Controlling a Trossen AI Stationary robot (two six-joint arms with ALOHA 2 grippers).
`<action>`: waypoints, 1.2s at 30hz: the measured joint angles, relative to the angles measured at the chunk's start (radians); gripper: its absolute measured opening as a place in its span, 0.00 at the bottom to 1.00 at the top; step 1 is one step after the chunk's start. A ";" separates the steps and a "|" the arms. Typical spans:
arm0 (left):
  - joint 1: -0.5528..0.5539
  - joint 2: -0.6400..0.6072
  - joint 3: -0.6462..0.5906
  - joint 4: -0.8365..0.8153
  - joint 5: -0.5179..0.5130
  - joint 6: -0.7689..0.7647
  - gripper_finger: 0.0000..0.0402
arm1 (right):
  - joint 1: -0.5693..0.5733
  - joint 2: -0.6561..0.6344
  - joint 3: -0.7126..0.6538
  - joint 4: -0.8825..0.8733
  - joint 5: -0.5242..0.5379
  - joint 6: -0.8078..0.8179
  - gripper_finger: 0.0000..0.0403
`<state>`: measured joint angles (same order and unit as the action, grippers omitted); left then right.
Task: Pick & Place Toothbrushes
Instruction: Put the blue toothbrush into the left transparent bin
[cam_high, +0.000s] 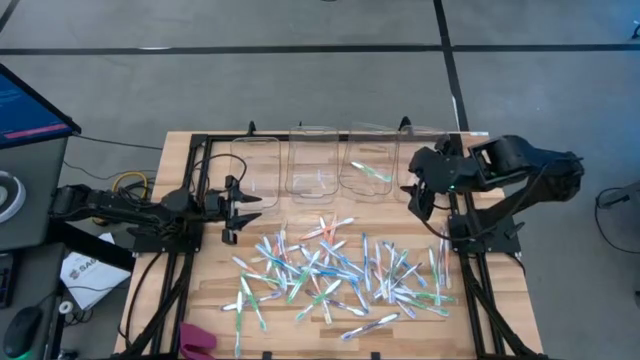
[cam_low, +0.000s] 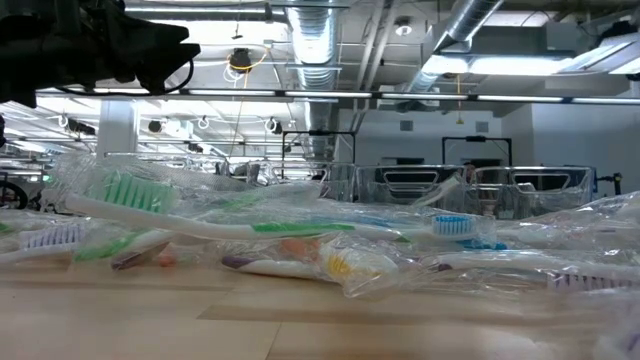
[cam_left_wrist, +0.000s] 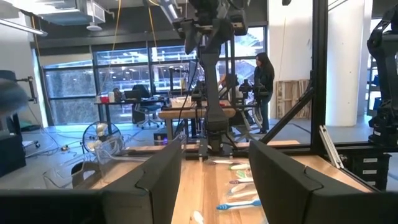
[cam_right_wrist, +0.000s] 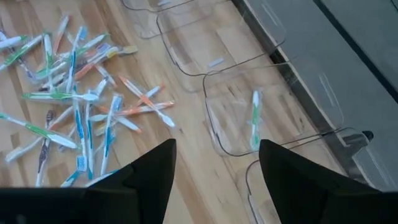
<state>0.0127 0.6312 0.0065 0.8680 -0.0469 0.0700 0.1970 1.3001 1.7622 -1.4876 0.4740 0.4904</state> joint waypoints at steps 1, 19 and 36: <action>0.000 0.000 0.000 0.002 0.002 0.000 0.45 | 0.000 0.003 0.000 0.000 0.000 0.000 0.56; 0.000 0.000 0.000 0.002 0.018 0.000 0.45 | -0.002 0.017 0.000 -0.027 -0.001 -0.001 0.56; 0.000 0.000 0.000 0.001 0.020 0.000 0.45 | 0.109 -0.022 -0.063 -0.064 -0.003 -0.030 0.56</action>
<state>0.0128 0.6312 0.0066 0.8688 -0.0268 0.0697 0.3056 1.2781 1.6989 -1.5517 0.4714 0.4601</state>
